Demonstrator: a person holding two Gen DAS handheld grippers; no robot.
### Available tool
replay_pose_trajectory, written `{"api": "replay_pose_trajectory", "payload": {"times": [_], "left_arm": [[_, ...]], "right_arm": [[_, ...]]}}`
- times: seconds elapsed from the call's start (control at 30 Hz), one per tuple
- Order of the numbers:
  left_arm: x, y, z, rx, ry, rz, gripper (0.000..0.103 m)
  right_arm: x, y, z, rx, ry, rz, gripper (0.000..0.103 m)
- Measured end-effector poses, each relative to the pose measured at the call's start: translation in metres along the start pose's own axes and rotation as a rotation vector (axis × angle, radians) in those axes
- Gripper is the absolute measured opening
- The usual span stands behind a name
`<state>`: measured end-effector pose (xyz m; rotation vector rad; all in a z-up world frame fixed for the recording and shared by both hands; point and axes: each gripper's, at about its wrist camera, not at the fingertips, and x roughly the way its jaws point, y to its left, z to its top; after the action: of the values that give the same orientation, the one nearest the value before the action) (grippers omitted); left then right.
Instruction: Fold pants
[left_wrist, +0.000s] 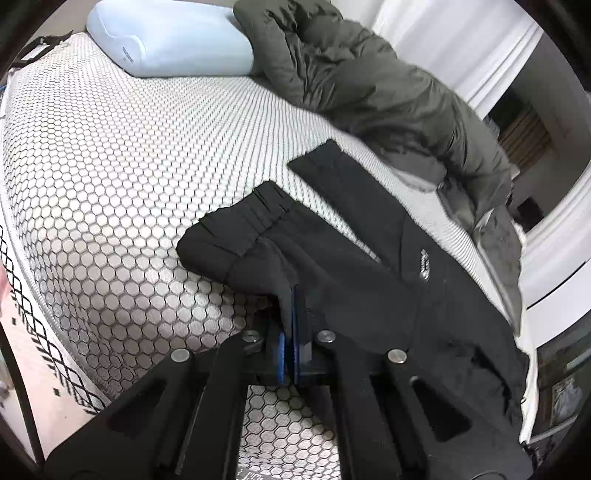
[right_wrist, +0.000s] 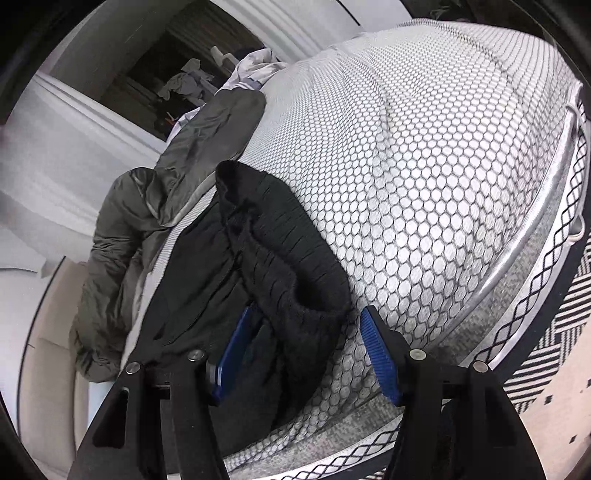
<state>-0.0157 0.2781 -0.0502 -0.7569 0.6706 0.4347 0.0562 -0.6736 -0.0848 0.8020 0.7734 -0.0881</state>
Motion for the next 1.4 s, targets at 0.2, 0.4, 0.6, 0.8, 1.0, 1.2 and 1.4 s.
{"api": "replay_pose_trajectory", "payload": {"times": [0.2, 0.4, 0.6, 0.8, 1.0, 1.2, 1.4], "left_arm": [[-0.006, -0.001, -0.001, 0.018, -0.009, 0.014, 0.000], [-0.019, 0.006, 0.000, -0.003, -0.017, -0.017, 0.000], [-0.044, 0.006, 0.014, 0.002, -0.064, -0.060, 0.000], [-0.035, -0.024, 0.051, 0.033, -0.081, -0.077, 0.000], [0.001, -0.075, 0.107, 0.066, -0.078, -0.071, 0.000], [0.086, -0.146, 0.170, 0.149, -0.036, 0.022, 0.001], [0.168, -0.170, 0.202, 0.149, 0.060, 0.128, 0.046]], "right_arm": [[0.012, 0.002, -0.004, -0.028, 0.040, -0.011, 0.032], [-0.027, 0.020, -0.006, -0.106, -0.098, 0.067, 0.010], [-0.053, 0.024, -0.003, -0.076, -0.185, 0.169, 0.010], [-0.060, 0.064, 0.006, -0.125, -0.296, 0.144, 0.010], [-0.032, 0.120, 0.044, -0.154, -0.339, 0.077, 0.010], [0.043, 0.194, 0.115, -0.215, -0.336, -0.078, 0.010], [0.122, 0.225, 0.159, -0.195, -0.320, -0.243, 0.055]]}}
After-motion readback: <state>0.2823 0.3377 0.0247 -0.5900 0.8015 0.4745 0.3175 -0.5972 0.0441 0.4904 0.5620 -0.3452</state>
